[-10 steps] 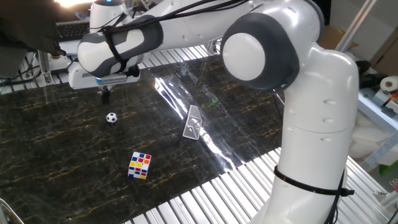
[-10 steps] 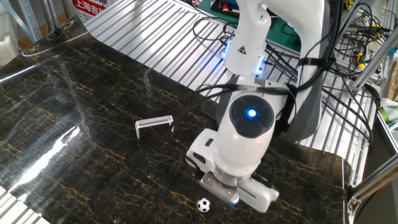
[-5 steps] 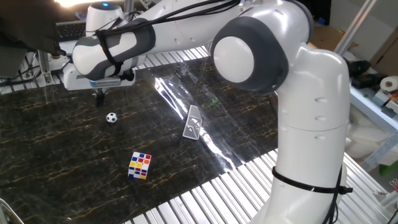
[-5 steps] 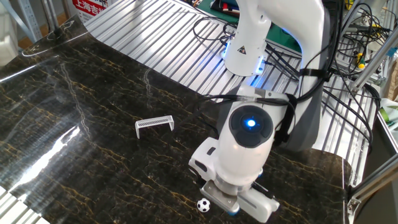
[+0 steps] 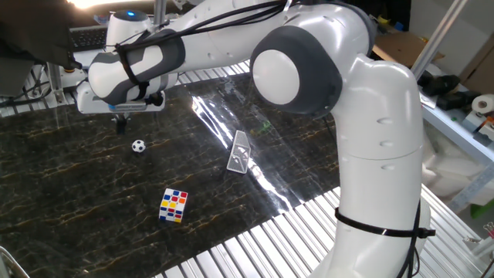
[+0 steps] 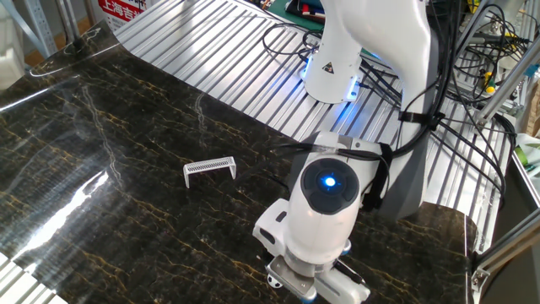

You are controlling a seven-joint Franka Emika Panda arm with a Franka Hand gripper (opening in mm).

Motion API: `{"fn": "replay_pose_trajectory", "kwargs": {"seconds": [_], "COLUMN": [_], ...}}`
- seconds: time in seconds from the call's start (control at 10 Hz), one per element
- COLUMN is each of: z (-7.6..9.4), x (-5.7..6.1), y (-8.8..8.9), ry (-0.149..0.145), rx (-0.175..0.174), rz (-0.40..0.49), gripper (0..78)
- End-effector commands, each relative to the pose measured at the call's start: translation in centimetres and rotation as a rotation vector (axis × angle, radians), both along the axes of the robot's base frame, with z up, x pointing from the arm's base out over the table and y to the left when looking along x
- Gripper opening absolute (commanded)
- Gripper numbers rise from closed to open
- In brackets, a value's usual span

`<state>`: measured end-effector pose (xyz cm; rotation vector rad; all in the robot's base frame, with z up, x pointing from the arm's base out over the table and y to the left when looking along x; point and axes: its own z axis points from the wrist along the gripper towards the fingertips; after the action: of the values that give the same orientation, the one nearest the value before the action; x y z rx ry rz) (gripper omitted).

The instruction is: Push the soccer ball into the goal

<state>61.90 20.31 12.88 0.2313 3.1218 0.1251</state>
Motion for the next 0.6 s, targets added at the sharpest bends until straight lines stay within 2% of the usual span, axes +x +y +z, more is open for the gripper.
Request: {"fn": "replay_pose_trajectory", "kwargs": {"seconds": [0.1,0.2,0.5,0.6], "z": [-0.7,-1.7,-2.5,-2.6], "x": [1.2,1.2,1.2,1.1], "y": [0.1,0.1,0.0,0.0], "ry": [-0.018,-0.016,-0.005,0.003], "rx": [-0.002,-0.006,-0.014,-0.027], "rz": [-0.061,-0.081,-0.085,-0.08], "gripper": [0.0,0.0,0.0,0.0]}}
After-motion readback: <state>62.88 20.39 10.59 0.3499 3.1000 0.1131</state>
